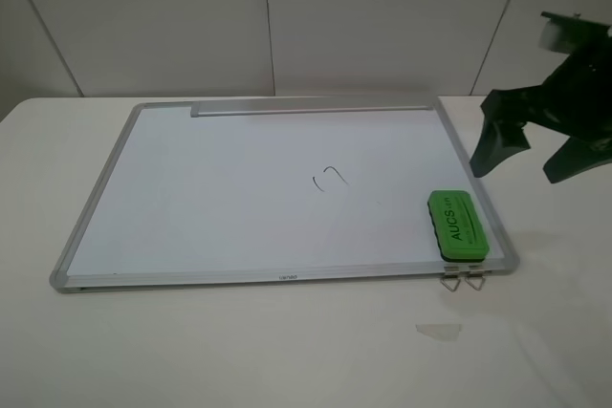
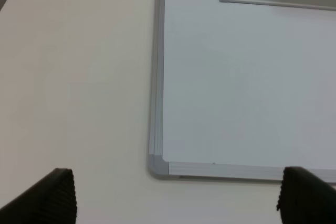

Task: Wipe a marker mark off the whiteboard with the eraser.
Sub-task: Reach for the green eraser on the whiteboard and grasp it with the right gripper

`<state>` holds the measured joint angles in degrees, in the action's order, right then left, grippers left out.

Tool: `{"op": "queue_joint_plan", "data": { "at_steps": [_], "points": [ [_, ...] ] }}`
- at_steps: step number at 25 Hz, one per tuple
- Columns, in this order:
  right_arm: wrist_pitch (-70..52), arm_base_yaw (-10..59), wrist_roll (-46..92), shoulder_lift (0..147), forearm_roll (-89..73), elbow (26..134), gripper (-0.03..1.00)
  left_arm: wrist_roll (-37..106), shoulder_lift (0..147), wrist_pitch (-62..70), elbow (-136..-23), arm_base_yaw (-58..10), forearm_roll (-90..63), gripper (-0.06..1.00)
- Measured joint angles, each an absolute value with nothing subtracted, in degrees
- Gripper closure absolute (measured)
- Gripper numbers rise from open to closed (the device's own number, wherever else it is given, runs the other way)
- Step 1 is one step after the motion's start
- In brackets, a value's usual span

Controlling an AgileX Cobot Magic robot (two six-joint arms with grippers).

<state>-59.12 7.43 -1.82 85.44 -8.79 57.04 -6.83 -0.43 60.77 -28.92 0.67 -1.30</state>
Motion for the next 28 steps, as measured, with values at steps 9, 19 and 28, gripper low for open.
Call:
{"op": "queue_joint_plan", "data": {
  "at_steps": [9,19,28],
  "points": [
    [-52.2,10.1,-2.0,100.1,-4.7,59.0,0.14,-6.8,-0.4,60.8,-28.9,0.7,-1.3,0.16],
    [-46.2,10.1,-3.1,108.1,-5.0,59.1,0.14,-6.8,-0.4,60.8,-28.9,0.7,-1.5,0.16],
    [-44.3,10.1,-3.2,112.0,-6.5,59.2,0.14,-6.8,-0.4,60.8,-28.9,0.7,-1.5,0.16]
  ]
}}
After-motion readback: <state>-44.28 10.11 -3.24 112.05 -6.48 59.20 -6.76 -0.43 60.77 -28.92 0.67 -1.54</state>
